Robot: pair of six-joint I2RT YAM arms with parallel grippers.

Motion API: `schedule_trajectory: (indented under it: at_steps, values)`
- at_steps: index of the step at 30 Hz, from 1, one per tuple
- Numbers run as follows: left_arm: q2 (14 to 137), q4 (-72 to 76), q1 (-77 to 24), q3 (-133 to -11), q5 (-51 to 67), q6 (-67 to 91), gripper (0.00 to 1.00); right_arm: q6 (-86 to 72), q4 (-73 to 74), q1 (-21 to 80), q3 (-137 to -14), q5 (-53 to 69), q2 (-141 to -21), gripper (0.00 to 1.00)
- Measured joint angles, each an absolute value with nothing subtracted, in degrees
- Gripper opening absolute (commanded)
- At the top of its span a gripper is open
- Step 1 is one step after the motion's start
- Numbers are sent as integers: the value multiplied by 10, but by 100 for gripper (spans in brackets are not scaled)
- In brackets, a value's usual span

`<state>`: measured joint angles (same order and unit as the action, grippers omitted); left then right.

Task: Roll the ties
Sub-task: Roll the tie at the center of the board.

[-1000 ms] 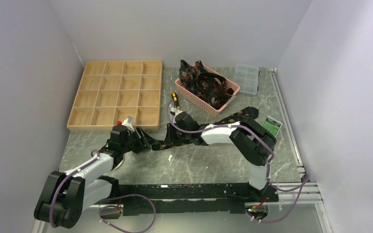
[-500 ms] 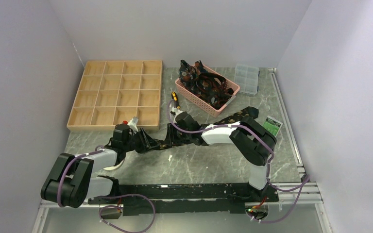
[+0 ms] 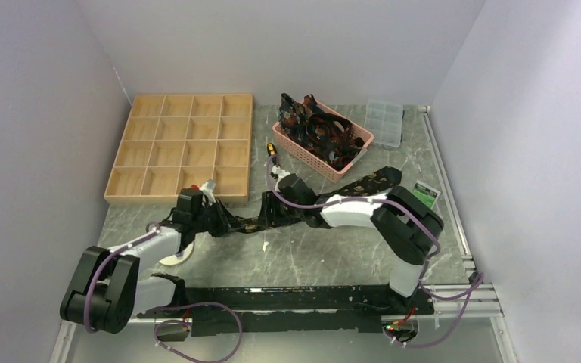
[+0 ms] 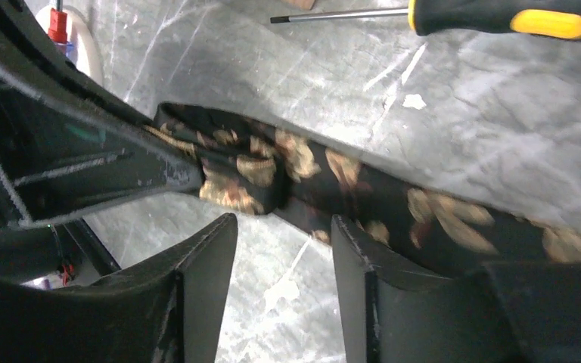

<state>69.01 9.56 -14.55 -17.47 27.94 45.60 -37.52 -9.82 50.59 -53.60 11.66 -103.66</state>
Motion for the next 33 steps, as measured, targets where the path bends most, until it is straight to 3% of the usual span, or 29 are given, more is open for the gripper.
schedule_trajectory:
  at_steps: [14, 33]
  values:
    - [687, -357, -243, -423, -31, 431, 3, -369, -37, 504, -402, -17, -789, 56]
    - [1068, -722, -396, -710, -340, 504, 3, -370, 29, 496, -275, -102, -599, 57]
